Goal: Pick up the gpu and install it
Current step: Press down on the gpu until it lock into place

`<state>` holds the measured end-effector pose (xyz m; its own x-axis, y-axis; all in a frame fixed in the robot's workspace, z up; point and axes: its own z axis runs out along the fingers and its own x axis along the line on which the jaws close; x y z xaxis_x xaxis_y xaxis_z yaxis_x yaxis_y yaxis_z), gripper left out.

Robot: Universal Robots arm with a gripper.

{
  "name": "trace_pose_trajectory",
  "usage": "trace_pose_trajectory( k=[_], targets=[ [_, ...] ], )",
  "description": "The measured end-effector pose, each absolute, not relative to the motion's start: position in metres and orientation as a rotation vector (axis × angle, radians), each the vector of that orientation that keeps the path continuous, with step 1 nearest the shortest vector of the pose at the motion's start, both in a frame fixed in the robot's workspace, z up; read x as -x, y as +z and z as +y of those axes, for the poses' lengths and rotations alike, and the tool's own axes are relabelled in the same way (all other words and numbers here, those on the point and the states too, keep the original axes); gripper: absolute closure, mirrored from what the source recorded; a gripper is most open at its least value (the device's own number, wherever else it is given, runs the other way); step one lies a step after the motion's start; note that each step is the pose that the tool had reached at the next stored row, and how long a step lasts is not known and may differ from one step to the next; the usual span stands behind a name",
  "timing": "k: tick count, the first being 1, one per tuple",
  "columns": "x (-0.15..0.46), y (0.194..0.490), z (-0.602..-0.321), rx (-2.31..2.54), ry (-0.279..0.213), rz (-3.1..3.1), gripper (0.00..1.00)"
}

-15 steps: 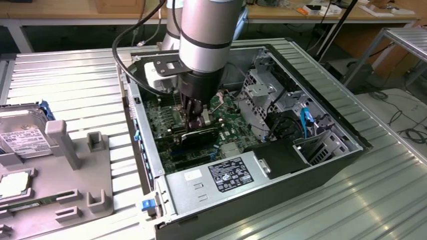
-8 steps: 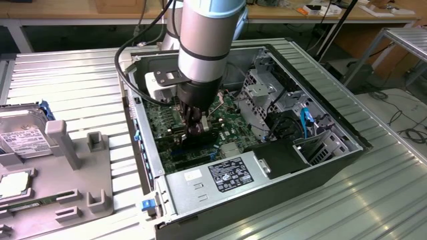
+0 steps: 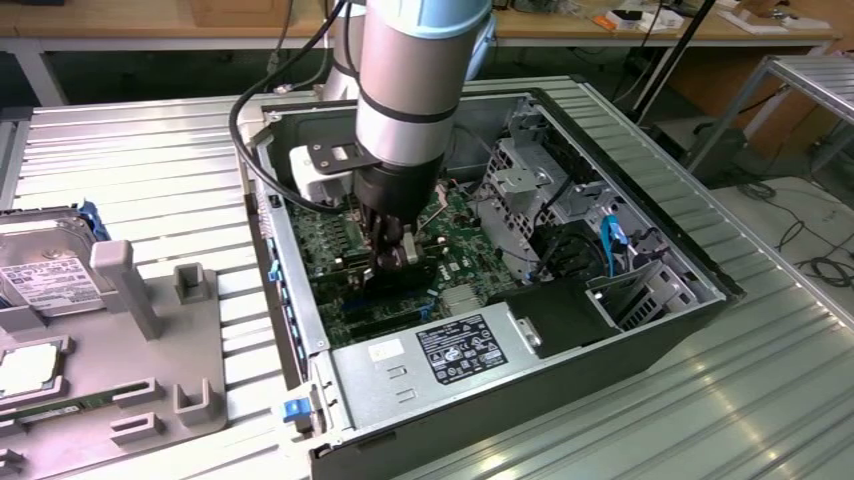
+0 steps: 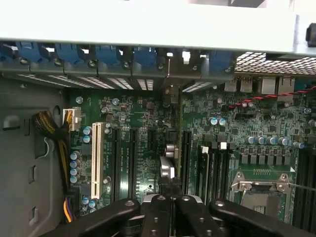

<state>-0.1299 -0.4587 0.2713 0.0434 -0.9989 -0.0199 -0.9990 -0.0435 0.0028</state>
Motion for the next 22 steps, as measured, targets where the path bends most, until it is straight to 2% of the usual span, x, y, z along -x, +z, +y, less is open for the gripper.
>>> trace_pose_trajectory(
  k=[16, 22],
  targets=[
    [0.134, 0.271, -0.459, 2.256, 0.022, 2.160, 0.89],
    [0.134, 0.286, -0.459, 2.255, 0.026, 2.159, 0.89]
  ],
)
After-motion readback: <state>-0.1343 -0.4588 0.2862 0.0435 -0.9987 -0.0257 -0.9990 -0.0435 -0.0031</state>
